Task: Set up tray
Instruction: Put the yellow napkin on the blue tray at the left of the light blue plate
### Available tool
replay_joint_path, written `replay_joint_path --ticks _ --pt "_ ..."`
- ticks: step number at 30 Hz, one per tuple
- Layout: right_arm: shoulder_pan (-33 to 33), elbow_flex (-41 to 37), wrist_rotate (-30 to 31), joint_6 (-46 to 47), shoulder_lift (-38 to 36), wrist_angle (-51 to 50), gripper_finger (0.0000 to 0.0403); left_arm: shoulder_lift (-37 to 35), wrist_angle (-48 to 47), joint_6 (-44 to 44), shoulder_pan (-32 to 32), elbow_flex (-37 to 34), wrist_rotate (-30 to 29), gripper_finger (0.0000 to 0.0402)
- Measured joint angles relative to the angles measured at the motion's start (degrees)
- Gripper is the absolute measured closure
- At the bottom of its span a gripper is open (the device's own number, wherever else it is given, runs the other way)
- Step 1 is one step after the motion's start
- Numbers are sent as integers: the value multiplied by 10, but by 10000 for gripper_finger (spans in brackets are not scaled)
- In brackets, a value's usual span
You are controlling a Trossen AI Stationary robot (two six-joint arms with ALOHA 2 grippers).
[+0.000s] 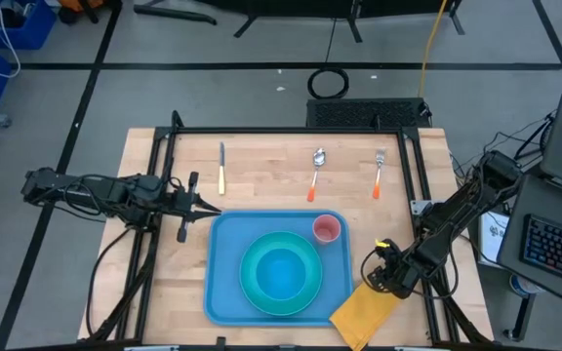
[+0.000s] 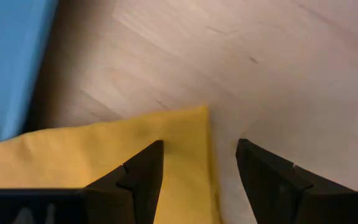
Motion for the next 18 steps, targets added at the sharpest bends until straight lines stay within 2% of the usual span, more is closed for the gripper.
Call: replay_joint_path --ticks 7,18 --pt "-4 -1 5 -20 1 23 238 0 0 1 0 0 0 371" --pt "-22 -1 4 -66 9 44 325 0 0 0 0 0 0 371"
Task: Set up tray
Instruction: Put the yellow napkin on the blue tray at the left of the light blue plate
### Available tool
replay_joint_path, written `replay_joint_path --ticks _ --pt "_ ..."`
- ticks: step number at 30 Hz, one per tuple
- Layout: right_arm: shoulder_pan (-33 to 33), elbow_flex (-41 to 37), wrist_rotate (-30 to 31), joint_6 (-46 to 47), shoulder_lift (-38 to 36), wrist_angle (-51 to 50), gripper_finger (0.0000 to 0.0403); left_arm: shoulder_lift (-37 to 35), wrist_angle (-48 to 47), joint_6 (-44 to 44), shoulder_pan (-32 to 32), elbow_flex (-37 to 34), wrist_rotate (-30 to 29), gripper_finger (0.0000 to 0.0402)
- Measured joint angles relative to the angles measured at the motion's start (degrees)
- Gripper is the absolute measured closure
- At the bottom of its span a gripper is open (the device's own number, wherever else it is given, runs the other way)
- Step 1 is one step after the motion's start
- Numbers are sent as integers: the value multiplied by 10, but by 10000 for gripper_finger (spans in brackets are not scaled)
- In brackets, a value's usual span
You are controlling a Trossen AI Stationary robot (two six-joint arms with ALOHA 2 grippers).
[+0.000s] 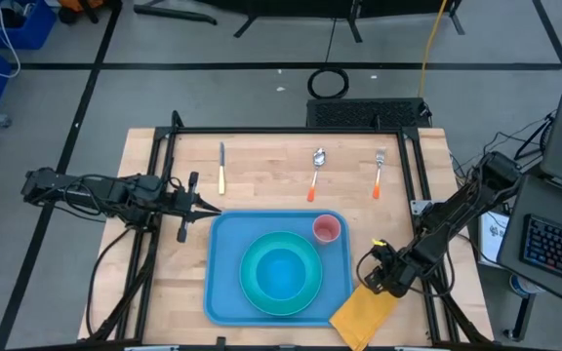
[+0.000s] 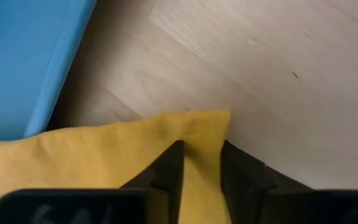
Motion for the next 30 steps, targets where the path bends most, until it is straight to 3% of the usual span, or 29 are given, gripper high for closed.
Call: replay_joint_path --ticks 5,14,30 --pt "-4 0 6 -30 6 9 393 0 0 1 0 0 0 371" --pt "1 5 48 -61 8 34 401 0 0 0 0 0 0 371" --pt "3 66 72 -123 9 -21 402 0 -1 -5 0 0 0 371"
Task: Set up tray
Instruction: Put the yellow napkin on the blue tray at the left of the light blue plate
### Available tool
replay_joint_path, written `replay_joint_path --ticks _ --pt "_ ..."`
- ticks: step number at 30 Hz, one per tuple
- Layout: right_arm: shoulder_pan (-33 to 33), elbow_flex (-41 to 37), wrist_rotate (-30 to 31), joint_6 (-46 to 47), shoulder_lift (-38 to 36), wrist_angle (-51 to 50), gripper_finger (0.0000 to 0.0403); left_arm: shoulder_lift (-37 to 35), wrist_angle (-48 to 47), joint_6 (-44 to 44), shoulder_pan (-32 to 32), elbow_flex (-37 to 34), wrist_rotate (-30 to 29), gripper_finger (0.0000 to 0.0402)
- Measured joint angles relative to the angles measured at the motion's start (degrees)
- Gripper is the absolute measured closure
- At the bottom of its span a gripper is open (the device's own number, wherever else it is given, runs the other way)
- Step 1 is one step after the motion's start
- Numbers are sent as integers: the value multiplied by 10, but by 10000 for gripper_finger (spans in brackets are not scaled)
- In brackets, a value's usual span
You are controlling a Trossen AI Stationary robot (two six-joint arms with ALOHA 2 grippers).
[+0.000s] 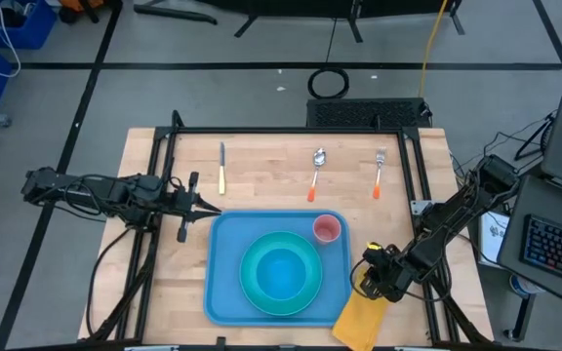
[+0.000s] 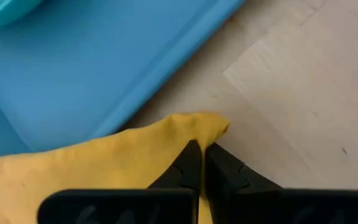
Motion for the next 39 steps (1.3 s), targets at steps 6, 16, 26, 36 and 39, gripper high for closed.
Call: replay_joint_path --ticks 6,16,26,36,39 --pt "0 41 19 -54 -1 -36 402 0 0 0 0 0 0 371" --pt "-5 78 38 -130 -2 -53 403 0 -1 -1 0 0 0 371" --pt "-10 108 82 -188 -2 -56 403 0 -3 -3 0 0 0 371" --pt "-20 148 127 -266 -2 -57 403 0 -4 -16 0 0 0 371" --pt "-24 156 141 -283 -2 -56 403 0 -4 -22 0 0 0 371"
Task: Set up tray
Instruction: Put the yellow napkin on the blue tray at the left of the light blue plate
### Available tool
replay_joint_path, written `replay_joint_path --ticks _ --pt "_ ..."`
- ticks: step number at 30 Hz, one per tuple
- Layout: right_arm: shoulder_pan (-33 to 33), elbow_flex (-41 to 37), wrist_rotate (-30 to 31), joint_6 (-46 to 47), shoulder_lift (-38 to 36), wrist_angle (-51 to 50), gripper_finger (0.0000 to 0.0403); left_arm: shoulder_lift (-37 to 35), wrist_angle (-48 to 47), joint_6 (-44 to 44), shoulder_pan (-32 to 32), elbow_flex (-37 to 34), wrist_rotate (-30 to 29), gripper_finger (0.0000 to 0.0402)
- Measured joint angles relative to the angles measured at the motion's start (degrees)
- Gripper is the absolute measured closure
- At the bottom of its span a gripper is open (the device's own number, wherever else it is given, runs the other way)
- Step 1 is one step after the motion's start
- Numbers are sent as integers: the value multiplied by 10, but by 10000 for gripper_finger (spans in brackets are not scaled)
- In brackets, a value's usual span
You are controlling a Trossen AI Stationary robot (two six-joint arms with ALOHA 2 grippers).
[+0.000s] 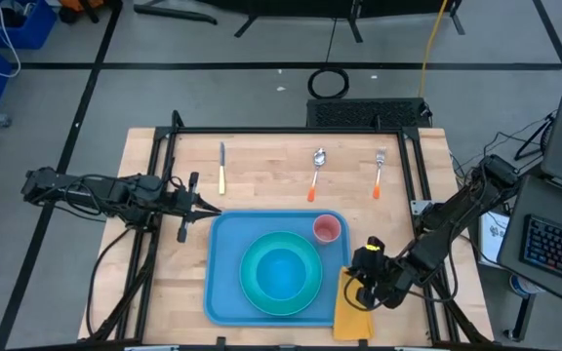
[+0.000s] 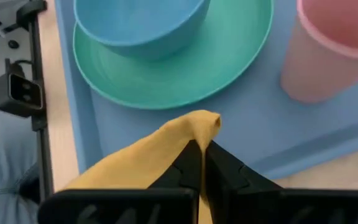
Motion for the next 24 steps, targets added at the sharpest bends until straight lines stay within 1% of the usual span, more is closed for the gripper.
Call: replay_joint_path --ticks 3,10,19,24 --pt "-4 2 2 -11 0 -2 403 0 0 -2 0 0 0 371" --pt "-5 4 35 -45 0 6 403 0 3 -7 0 0 0 371" --pt "-22 4 59 -123 0 54 403 0 34 -60 0 0 0 371" --pt "-33 9 59 -170 0 79 403 0 48 -61 0 0 0 371"
